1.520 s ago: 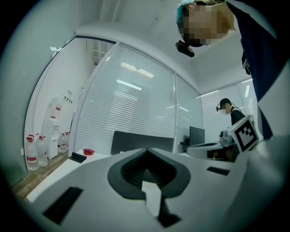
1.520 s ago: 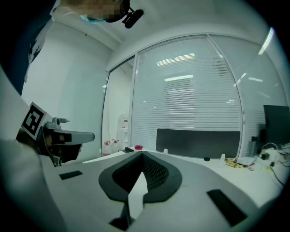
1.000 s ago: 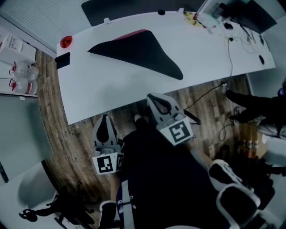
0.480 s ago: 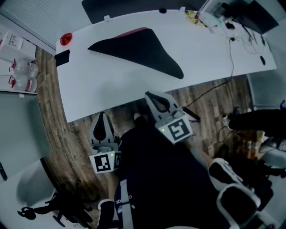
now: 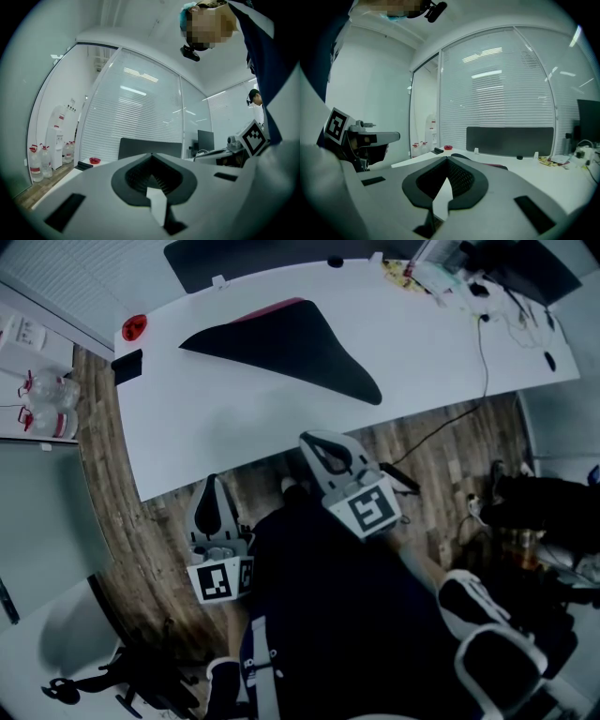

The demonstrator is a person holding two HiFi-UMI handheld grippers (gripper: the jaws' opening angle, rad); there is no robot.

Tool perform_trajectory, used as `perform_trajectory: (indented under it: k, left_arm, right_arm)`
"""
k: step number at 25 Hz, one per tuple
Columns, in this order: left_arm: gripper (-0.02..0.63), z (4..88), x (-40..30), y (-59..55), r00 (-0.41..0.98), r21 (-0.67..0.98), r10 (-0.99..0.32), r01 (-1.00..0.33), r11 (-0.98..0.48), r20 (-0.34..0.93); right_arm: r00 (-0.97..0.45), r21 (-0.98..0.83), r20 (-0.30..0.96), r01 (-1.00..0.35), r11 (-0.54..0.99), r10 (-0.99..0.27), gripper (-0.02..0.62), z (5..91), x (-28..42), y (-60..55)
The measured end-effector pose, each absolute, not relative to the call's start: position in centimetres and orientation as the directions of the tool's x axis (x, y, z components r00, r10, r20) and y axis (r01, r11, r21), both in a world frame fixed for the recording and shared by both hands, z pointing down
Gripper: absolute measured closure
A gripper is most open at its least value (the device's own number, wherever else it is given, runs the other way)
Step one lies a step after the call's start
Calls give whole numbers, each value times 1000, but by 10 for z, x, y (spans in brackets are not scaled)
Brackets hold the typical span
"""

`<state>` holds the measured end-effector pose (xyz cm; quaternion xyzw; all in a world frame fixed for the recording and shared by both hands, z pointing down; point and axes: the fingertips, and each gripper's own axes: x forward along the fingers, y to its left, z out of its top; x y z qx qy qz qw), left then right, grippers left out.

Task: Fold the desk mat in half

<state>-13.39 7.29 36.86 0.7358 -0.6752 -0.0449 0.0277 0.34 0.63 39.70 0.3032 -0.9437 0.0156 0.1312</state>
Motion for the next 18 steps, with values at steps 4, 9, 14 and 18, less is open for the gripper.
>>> perform_trajectory:
  k: [4,9,14,18]
  left_arm:
    - [603,366,-135,72,81,102,-996,-991,-85,-37]
    - [603,379,-134,73,87,96,-996,-992,-83,33]
    - [603,379,-136,70,92,101,-995,-991,-88,33]
    - [603,380,-137,68,88,104,-996,-991,-84,36]
  right_arm:
    - [-781,41,252,-582,812,-572,592,397,3,5]
    - [-781,44,253,-581,813,-572,592,398,4,3]
    - [-778,44,252,-584,810,-575,592,398,2,-1]
    - [-779,41,251,-585,810,-575,592,398,1,-1]
